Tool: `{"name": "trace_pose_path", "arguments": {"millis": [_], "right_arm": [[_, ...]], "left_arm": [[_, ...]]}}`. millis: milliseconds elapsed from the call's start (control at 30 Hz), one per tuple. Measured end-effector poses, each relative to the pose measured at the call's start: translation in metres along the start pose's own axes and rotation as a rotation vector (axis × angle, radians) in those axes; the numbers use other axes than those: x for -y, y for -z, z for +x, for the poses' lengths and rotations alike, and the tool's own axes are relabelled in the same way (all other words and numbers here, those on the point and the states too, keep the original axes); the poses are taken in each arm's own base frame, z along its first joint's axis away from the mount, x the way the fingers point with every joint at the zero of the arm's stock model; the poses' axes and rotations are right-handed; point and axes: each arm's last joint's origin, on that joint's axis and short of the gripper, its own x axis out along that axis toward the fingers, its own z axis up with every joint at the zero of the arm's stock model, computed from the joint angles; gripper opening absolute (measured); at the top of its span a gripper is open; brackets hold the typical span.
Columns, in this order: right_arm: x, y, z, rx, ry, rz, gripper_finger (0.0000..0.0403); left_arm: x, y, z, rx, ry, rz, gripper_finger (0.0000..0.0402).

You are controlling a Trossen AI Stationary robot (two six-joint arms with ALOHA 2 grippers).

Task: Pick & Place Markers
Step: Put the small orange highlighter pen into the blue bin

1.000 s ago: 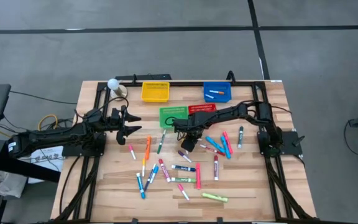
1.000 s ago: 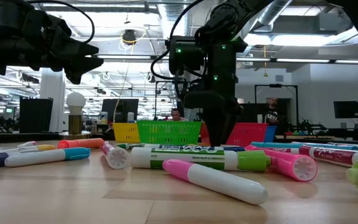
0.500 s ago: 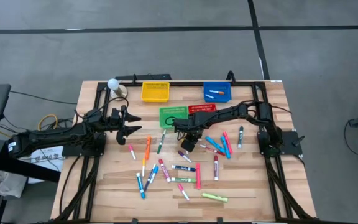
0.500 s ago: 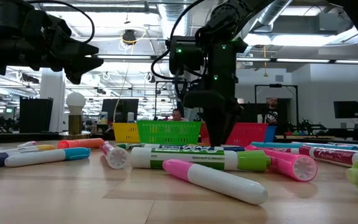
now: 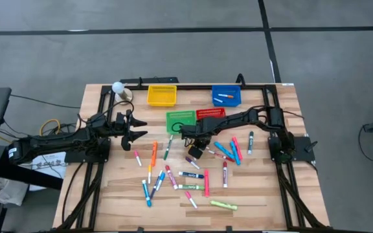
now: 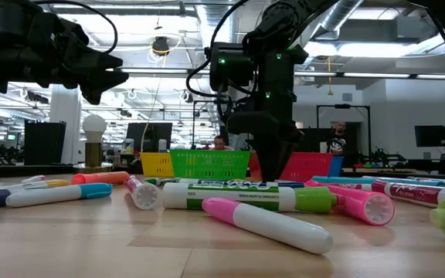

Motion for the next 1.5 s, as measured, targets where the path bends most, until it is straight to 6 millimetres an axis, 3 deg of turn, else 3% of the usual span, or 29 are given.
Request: {"name": "trace_pose_path", "arguments": {"millis": [200, 433, 733, 967, 1133, 1300, 1500], "right_arm": [[-0.003, -0.001, -0.01, -0.059, -0.003, 0.0, 0.004], [-0.013, -0.007, -0.045, -0.105, -0.039, -0.049, 0.004], [-0.024, -0.007, -0.106, -0.135, -0.044, -0.14, 0.004], [-0.03, -0.006, -0.161, -0.089, -0.145, -0.361, 0.0046], [-0.034, -0.007, -0.189, 0.007, -0.249, -0.498, 0.0044], [-0.034, -0.007, -0.203, 0.063, -0.276, -0.573, 0.0042], [-0.035, -0.007, -0.203, 0.062, -0.294, -0.581, 0.0045]], "left_arm": [[0.0, 0.0, 0.0, 0.0, 0.0, 0.0, 0.0204], [0.0, 0.0, 0.0, 0.0, 0.0, 0.0, 0.0204], [0.0, 0.0, 0.0, 0.0, 0.0, 0.0, 0.0204], [0.0, 0.0, 0.0, 0.0, 0.0, 0.0, 0.0204], [0.0, 0.0, 0.0, 0.0, 0.0, 0.0, 0.0204], [0.0, 0.0, 0.0, 0.0, 0.0, 0.0, 0.0204], [0.0, 0.0, 0.0, 0.0, 0.0, 0.0, 0.0204]]}}
